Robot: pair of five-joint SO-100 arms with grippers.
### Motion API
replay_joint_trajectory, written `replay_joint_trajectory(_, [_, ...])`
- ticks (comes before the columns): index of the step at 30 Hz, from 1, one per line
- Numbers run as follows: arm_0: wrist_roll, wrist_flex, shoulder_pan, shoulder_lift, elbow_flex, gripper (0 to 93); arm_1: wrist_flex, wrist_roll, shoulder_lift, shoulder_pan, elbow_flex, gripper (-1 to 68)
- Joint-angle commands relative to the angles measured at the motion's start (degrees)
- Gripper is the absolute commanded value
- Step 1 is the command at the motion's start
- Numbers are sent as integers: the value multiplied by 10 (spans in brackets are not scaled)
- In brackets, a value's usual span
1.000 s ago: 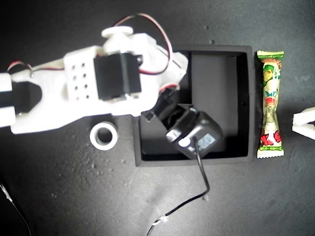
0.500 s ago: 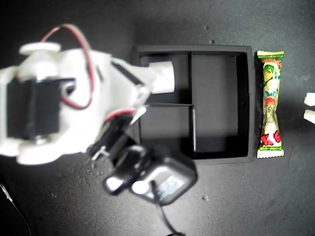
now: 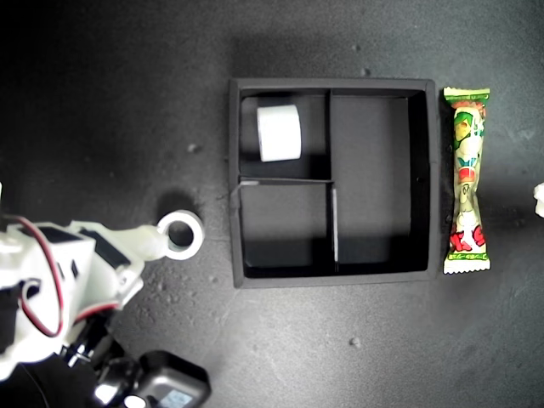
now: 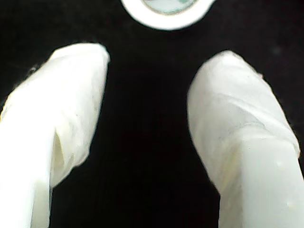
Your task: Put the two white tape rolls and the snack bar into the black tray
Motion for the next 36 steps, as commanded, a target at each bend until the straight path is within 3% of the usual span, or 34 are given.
replay_joint_trajectory(1, [-27, -92, 16, 77, 109, 137, 0, -65, -236, -9, -124, 229])
replay_joint_trajectory(4, [-34, -142, 23, 105, 169, 144, 58, -83, -369, -2, -215, 248])
replay_joint_trajectory(9, [-33, -182, 25, 76, 193, 164, 84, -95, -509, 10, -269, 207])
replay_joint_trajectory(14, [-34, -249, 20, 69, 237, 171, 61, -95, -640, 6, -318, 208])
replay_joint_trajectory(26, [-51, -302, 21, 85, 299, 171, -9, -109, -811, 17, -379, 197])
replay_joint_trajectory(29, [-52, -305, 25, 86, 300, 171, -50, -109, -829, 38, -363, 150])
replay_joint_trajectory(32, [-53, -306, 29, 88, 300, 170, -55, -94, -828, 64, -352, 6])
replay_joint_trajectory(36, [-53, -306, 33, 95, 305, 169, 16, -75, -820, 64, -398, 0])
